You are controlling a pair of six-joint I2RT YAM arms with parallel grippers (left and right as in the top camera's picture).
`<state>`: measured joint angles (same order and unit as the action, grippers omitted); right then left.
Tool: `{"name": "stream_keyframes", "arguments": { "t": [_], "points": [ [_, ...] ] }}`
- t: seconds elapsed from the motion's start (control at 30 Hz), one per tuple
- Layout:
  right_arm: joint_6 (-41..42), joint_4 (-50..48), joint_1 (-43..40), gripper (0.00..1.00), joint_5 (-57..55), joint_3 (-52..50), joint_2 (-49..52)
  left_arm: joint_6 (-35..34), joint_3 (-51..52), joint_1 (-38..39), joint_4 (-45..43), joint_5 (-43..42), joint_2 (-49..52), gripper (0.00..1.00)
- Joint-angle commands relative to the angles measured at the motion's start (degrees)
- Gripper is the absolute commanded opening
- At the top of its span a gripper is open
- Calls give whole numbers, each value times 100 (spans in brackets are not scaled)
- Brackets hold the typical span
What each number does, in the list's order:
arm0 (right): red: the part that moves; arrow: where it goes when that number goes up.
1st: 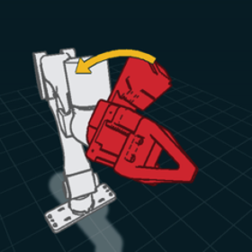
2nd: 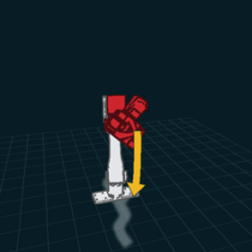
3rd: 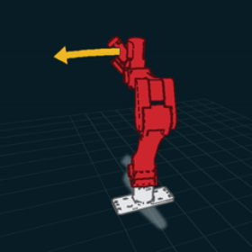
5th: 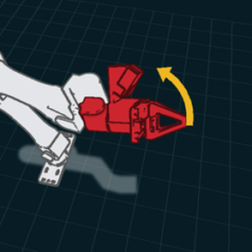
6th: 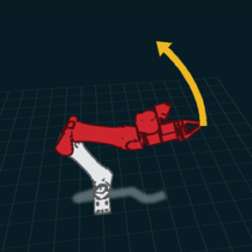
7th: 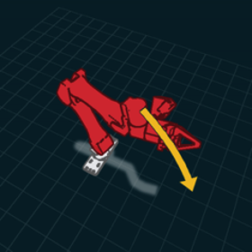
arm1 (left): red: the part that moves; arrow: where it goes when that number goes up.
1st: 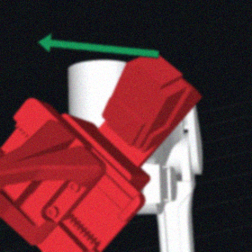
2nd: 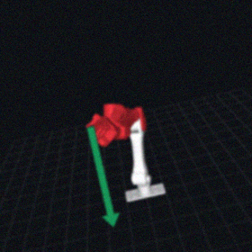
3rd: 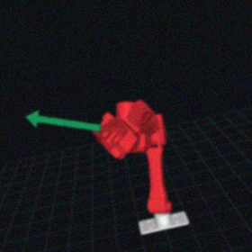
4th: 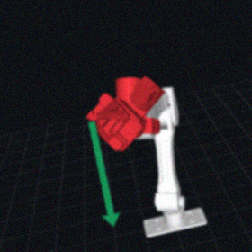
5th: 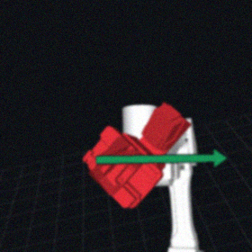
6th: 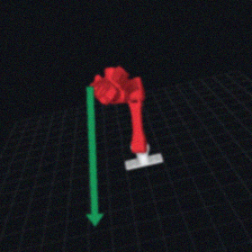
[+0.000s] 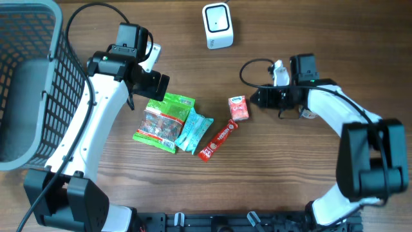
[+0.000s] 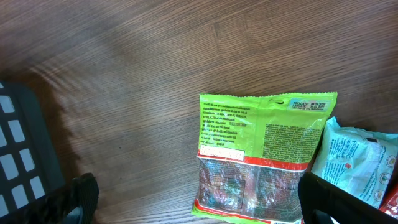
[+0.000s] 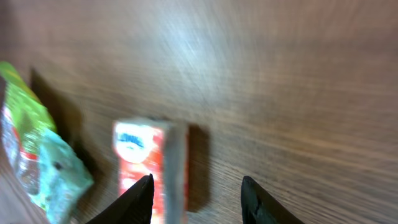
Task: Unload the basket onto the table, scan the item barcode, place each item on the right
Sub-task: 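Lift the Kleenex pack and move it right toward the scanner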
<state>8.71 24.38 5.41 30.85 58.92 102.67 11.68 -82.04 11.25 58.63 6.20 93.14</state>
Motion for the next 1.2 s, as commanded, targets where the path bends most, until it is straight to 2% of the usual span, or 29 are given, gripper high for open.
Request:
{"name": "stream_keyframes", "arguments": {
  "t": [0.0, 0.1, 0.33, 0.57, 0.67, 0.9, 1.0, 1.17],
  "points": [
    [87, 186, -13, 45, -79, 195, -431, 50, -57, 11, -15, 52, -24, 100],
    [315, 352, -4, 42, 31, 17, -417, 50, -57, 11, -15, 52, -24, 100],
    [293, -101, 354, 38, 68, -299, -262, 50, -57, 11, -15, 52, -24, 100],
    [643, -601, 761, 37, -149, -420, 111, 50, -57, 11, -15, 52, -24, 100],
    [645, -638, 791, 34, -153, -420, 256, 50, -57, 11, -15, 55, -24, 100],
    [647, -684, 787, 34, -149, -417, 225, 50, -57, 11, -15, 52, -24, 100],
    [686, -494, 787, 21, -153, -420, 232, 50, -57, 11, -15, 52, -24, 100],
    [627, -415, 793, 18, -153, -424, 404, 50, -57, 11, -15, 52, -24, 100]
  ]
}}
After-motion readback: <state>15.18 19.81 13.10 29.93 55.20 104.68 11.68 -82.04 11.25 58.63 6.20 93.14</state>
